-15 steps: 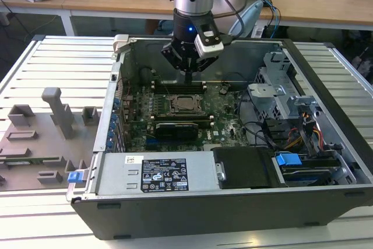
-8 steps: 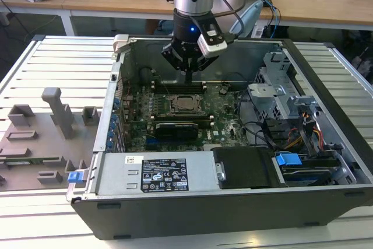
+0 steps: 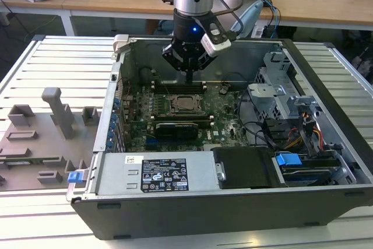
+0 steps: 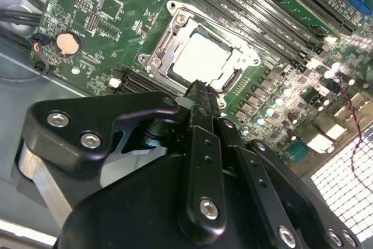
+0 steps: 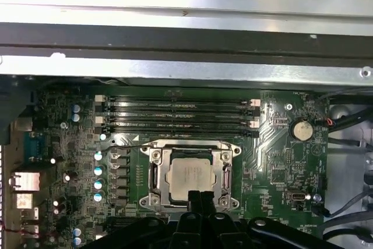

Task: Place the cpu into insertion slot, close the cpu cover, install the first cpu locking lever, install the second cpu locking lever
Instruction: 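Install the first cpu locking lever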

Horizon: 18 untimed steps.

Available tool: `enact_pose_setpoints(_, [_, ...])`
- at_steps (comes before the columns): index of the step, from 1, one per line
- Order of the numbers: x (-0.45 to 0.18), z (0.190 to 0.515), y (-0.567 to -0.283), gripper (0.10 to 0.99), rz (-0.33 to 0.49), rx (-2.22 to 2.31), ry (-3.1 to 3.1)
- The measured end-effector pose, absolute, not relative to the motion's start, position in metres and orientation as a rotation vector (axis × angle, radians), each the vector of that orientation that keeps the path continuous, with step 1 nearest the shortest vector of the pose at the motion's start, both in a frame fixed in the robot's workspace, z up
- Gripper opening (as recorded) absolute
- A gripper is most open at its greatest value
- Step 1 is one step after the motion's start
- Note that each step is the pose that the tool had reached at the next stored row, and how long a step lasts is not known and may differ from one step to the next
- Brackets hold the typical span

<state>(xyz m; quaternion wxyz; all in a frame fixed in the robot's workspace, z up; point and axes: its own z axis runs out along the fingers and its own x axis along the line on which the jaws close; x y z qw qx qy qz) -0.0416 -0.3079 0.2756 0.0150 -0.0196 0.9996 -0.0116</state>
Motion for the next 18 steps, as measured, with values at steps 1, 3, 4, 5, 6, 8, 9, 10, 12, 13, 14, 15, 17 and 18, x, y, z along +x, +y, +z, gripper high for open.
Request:
enact_pose_setpoints(1, [-0.042,0.276,-0.308,0.106,-0.036,-0.07,3.11])
enact_pose_setpoints(3, [-0.042,0.276,-0.308,0.106,-0.036,-0.099,3.11])
enact_pose_setpoints(4, [-0.042,0.276,-0.308,0.106,-0.035,-0.116,3.109])
enact_pose_setpoints(5, [-0.042,0.276,-0.308,0.106,-0.035,-0.133,3.108])
enact_pose_setpoints(6, [-0.042,0.276,-0.308,0.106,-0.035,-0.143,3.107])
enact_pose_setpoints(8, [-0.042,0.276,-0.308,0.106,-0.021,-0.166,3.106])
enact_pose_setpoints(9, [-0.042,0.276,-0.308,0.106,0.02,-0.166,3.104])
enact_pose_setpoints(10, [-0.042,0.276,-0.308,0.106,0.034,-0.165,3.104])
enact_pose_setpoints(12, [-0.042,0.276,-0.308,0.106,0.034,-0.164,3.104])
enact_pose_setpoints(13, [-0.042,0.276,-0.308,0.106,0.034,-0.164,3.104])
enact_pose_setpoints(14, [-0.045,0.276,-0.308,0.106,0.034,-0.165,3.104])
enact_pose_setpoints(15, [-0.049,0.276,-0.308,0.106,0.034,-0.165,3.104])
enact_pose_setpoints(17, [-0.054,0.276,-0.308,0.106,0.034,-0.164,3.104])
enact_pose_setpoints(18, [-0.059,0.276,-0.308,0.106,0.034,-0.165,3.104])
